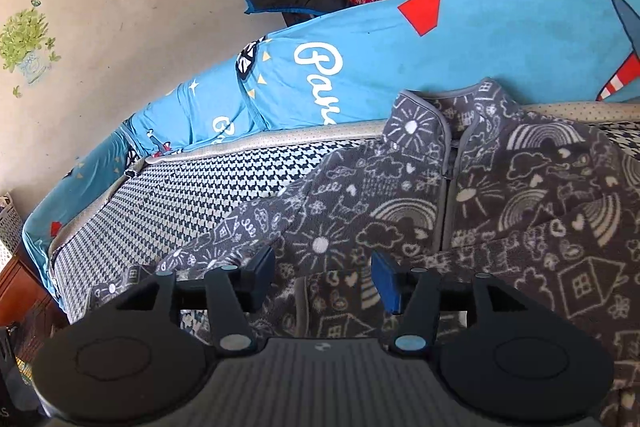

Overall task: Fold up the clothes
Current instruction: 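Lay the sleeve on the body and open the right gripper, then move the open right gripper back over the folded fleece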

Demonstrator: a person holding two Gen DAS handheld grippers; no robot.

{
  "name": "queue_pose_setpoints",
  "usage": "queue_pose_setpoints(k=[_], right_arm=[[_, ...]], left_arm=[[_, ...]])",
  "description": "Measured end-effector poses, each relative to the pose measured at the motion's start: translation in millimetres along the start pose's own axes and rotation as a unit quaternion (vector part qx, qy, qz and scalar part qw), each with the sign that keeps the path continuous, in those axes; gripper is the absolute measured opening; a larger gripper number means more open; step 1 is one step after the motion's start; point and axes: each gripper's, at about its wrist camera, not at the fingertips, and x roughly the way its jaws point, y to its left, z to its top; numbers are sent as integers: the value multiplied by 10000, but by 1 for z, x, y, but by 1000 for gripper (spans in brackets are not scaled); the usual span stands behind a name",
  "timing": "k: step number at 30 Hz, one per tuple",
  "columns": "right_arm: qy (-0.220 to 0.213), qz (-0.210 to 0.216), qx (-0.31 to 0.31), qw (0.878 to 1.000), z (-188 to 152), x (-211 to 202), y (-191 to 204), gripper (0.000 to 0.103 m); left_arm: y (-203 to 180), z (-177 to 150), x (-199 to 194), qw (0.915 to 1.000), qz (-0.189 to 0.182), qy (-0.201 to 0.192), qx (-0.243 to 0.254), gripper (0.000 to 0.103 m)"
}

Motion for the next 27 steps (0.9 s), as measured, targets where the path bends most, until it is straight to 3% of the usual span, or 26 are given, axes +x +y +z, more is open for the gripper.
queue_pose_setpoints(k=[14, 27], right_arm=[[730, -943, -185, 9927, -28, 18, -8, 54], [736, -1319, -291, 9881, -33, 23, 6, 67]], left_arm=[[-6, -6, 12, 9997, 92, 209, 40, 103], [-18, -12, 21, 9974, 399, 271, 543, 103]])
